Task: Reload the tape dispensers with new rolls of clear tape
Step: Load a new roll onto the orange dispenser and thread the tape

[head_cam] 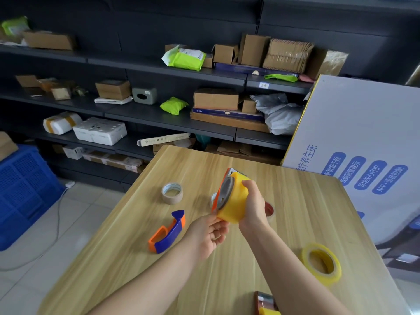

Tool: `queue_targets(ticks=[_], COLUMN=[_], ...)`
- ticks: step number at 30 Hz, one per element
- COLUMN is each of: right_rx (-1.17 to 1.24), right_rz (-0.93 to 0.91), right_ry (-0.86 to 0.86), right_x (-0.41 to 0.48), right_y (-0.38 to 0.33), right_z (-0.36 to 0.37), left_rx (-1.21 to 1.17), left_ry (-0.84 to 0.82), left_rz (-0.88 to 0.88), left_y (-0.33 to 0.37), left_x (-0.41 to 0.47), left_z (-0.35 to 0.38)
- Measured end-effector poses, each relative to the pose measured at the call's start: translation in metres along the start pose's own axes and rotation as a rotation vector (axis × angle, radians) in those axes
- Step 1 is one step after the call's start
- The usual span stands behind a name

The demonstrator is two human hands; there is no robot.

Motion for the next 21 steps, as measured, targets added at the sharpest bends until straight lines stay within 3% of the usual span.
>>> queue_targets(ticks=[13,21], right_rx=[-0.094,-0.170], right_rz=[0.029,0.076], right_ry=[0.004,0.101], right_x=[-0.034,-0.066], right_y=[0.075,0.136], right_z=[-0.036,-0.057], left_rx=[-0.016,0.061], left_ry=[0.004,0.007], left_rz=[-0.251,-0.377], left_y=[-0.072,-0.118], left_x=[-0.018,-0.034], left_z=[-0.052,-0.103])
Point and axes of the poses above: each hand's wrist, its own x-axis towards the middle knuckle, its own z-axis out of the palm, y = z × x, the point moved 1 cm from there along x, towards the middle knuckle, and after that the axes turned 13 degrees about y, right-handed, at the moved point
